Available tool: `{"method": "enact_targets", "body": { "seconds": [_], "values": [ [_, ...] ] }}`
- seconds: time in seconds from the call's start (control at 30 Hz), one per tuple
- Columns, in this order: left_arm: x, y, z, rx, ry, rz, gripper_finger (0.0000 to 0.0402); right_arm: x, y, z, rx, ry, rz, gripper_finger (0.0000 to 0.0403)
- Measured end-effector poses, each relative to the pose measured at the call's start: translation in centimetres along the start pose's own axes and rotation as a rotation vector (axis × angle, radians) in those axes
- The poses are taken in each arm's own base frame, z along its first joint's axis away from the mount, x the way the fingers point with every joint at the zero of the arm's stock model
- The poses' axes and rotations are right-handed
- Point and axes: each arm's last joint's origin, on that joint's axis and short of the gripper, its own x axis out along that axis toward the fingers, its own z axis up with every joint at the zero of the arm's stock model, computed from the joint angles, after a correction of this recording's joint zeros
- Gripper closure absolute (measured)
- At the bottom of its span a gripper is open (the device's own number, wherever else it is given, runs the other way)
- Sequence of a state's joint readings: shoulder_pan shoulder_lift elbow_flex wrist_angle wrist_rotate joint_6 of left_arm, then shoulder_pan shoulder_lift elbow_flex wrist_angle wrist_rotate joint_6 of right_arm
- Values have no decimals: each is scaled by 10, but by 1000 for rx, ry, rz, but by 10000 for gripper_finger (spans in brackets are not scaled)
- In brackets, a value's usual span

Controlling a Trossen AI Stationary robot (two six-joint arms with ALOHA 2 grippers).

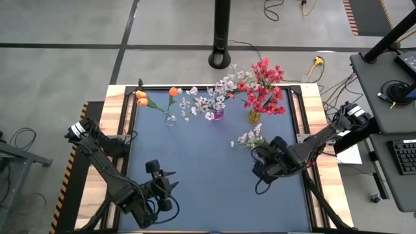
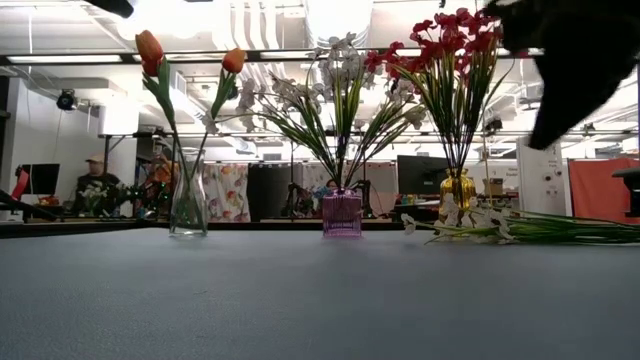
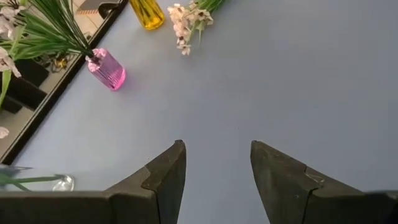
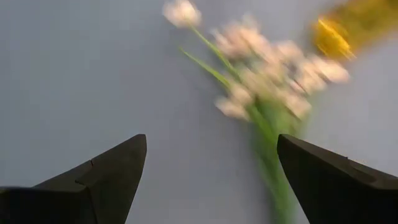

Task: Sort flowers into vase by color
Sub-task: Put the white flowers into the pink vase

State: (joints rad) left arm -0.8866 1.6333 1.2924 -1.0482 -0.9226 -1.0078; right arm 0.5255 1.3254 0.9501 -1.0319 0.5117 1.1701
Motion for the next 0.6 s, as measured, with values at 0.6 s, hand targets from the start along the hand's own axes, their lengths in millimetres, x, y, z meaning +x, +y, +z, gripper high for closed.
{"method": "enact_targets", "body": {
  "seconds": [0.6],
  "values": [
    [7, -4, -9, -31, -12, -15, 238, 34, -40, -16, -13, 344, -216, 49]
  ]
}}
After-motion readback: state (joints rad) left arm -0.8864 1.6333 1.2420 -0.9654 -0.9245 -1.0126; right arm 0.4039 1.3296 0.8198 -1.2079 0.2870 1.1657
